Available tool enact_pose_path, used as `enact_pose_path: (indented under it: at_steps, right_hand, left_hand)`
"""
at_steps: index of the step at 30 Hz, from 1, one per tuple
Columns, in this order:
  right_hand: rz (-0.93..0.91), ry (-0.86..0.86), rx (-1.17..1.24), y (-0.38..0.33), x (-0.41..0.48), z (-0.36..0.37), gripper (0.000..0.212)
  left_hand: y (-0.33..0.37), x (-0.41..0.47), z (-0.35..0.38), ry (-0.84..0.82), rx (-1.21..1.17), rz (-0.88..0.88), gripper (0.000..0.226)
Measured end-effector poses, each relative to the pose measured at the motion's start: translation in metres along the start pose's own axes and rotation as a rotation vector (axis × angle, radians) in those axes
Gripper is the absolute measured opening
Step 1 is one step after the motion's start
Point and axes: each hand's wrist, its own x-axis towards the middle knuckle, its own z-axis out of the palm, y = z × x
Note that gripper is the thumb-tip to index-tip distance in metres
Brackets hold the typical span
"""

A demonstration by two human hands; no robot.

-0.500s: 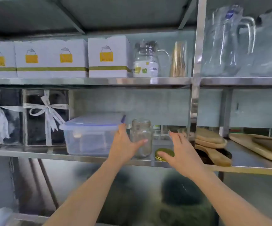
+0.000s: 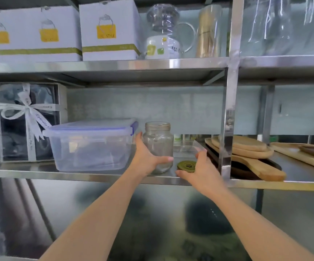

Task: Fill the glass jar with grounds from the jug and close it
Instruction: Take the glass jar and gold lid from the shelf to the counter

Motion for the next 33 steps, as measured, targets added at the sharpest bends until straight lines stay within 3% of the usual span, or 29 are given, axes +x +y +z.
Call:
enact_pose_path:
  at_steps: [5,10,22,33]
  right_hand:
    - [0.041,-0.014,0.099,0.002,0.001,-0.002,0.068]
    - [0.038,-0.022,0.222,-0.005,-0.026,-0.014,0.073]
    - [-0.092,-0.018,0.25,-0.062,-0.139,-0.123,0.062]
    - [-0.192,0.047,0.285,-0.105,-0.301,-0.229,0.065]
  left_hand:
    - [0.002,-0.01,0.0,0.056,0.025,-0.011,0.087]
    - [0.013,-0.045,-0.005,0.127,0.051,-0.036,0.08]
    - [0.123,-0.177,-0.053,0.155,0.113,-0.013,0.081]
    - [0.228,-0.327,-0.073,0.088,-0.15,-0.058,0.094]
